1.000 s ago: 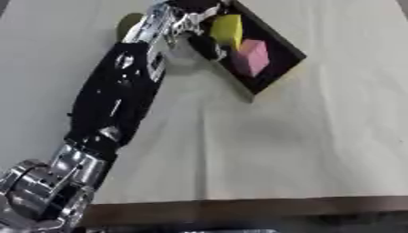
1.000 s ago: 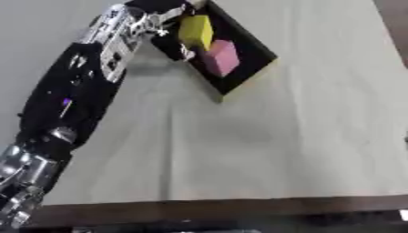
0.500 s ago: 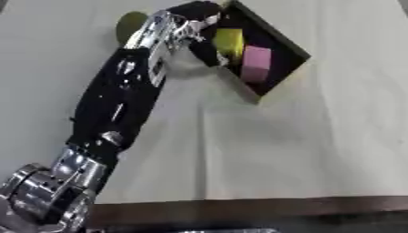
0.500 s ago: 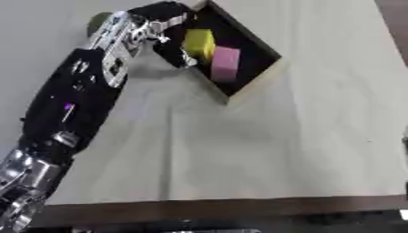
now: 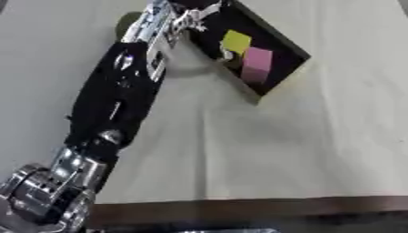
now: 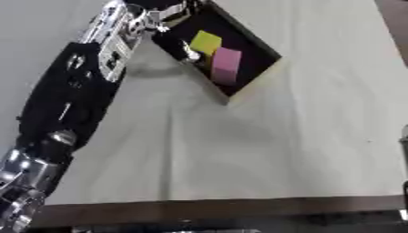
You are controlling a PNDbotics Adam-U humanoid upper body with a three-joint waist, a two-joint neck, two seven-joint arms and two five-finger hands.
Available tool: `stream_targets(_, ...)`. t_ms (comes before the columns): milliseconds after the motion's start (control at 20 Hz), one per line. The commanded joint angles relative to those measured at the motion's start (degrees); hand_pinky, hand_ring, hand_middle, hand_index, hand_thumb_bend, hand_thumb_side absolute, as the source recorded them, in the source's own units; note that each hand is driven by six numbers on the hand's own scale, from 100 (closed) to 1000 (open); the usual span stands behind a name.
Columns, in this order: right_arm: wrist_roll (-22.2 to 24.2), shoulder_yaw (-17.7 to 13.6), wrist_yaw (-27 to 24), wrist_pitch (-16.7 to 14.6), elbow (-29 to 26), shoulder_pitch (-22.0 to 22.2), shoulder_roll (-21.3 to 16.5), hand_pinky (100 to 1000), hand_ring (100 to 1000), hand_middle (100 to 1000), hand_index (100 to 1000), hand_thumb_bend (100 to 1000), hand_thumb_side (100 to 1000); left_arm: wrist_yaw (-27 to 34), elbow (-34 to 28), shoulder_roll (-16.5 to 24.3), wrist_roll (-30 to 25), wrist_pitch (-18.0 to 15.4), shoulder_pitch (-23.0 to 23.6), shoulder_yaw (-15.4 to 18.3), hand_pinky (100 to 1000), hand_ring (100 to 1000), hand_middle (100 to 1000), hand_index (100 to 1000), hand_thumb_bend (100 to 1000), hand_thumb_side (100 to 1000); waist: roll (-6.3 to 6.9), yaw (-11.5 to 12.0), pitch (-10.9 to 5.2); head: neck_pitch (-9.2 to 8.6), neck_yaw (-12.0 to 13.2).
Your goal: Pick up objects on the table and place them in the box.
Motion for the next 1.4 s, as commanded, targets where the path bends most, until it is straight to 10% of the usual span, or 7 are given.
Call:
stream_targets(50, 0.14, -0.29, -0.44, 0.01, -0.84, -0.25, -0.87, 915, 866, 614, 903, 100, 621, 1.02, -3.1, 0.98, 0.04, 0.48, -1.84, 0.69, 874, 844, 786, 913, 484, 383, -0.26, 0.13, -1.48, -0.27, -0.18)
stream_targets(700, -0.9, -0.96, 0.03, 0.02, -0.84, 0.58, -1.75, 914, 864, 615, 902, 100, 622, 1.61, -2.61, 12.24, -1.17, 2.46, -1.75, 3.31, 891, 865, 810, 908, 542, 359, 0.0, 2.5, -2.64, 0.86, -2.37)
stream_targets(1400, -1.36, -1.01, 0.15, 0.34, -0.84, 0.77, -1.37, 915, 866, 613, 903, 100, 624, 0.31, 2.65, 14.16, -1.86, 4.07, -0.4, 5.69, 894, 872, 828, 910, 559, 375, -0.5, 2.61, -2.49, 0.37, -2.02)
